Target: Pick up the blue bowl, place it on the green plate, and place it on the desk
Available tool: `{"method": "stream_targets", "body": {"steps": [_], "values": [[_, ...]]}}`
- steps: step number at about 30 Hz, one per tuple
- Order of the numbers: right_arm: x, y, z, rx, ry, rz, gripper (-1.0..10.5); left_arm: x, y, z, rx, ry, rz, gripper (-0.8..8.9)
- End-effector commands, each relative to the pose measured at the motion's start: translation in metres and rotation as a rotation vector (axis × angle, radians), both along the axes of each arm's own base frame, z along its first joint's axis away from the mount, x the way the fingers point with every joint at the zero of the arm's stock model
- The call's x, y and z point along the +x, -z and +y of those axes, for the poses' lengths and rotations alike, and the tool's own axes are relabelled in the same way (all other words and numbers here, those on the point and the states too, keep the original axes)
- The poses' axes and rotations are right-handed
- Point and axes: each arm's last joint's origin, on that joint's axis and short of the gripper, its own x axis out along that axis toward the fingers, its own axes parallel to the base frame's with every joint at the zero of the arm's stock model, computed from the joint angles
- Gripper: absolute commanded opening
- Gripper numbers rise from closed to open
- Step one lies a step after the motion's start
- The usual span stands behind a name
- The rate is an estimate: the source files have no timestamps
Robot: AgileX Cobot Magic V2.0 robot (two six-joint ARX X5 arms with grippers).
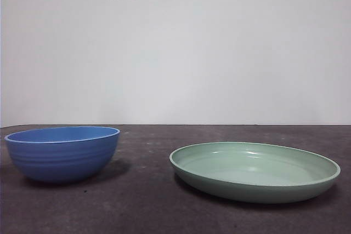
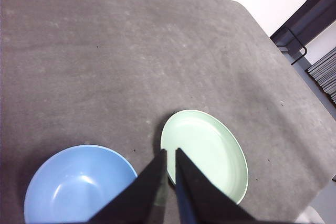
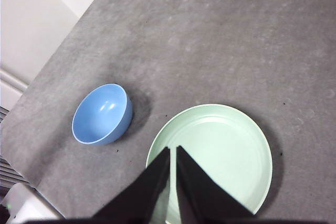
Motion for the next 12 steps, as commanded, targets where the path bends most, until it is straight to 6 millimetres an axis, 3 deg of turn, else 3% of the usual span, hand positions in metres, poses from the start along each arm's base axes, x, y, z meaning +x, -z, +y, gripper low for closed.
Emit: {"method": "stream_targets", "body": {"steps": [1, 4, 9, 12], "values": [[-0.0001, -0.0053, 0.0001, -0.011, -0.006, -0.032, 0.2, 0.0007, -0.0063, -0.0008, 0.008, 0.019, -0.038, 1.58], [-0.0001, -0.0053, 0.0001, -0.011, -0.005, -0.032, 0.7, 0.0008, -0.0065, -0.0008, 0.008, 0.018, -0.040, 3.27], [-0.0001, -0.0053, 0.0001, -0.011, -0.004, -0.032, 5.4, 0.0011, -0.0063, -0.0004, 0.017, 0.003, -0.042, 5.73], [-0.0001, -0.0053, 0.0001, -0.011, -0.004, -0.032, 6.0, 0.0015, -0.0062, 0.0000, 0.027, -0.014, -0.044, 6.18]]}}
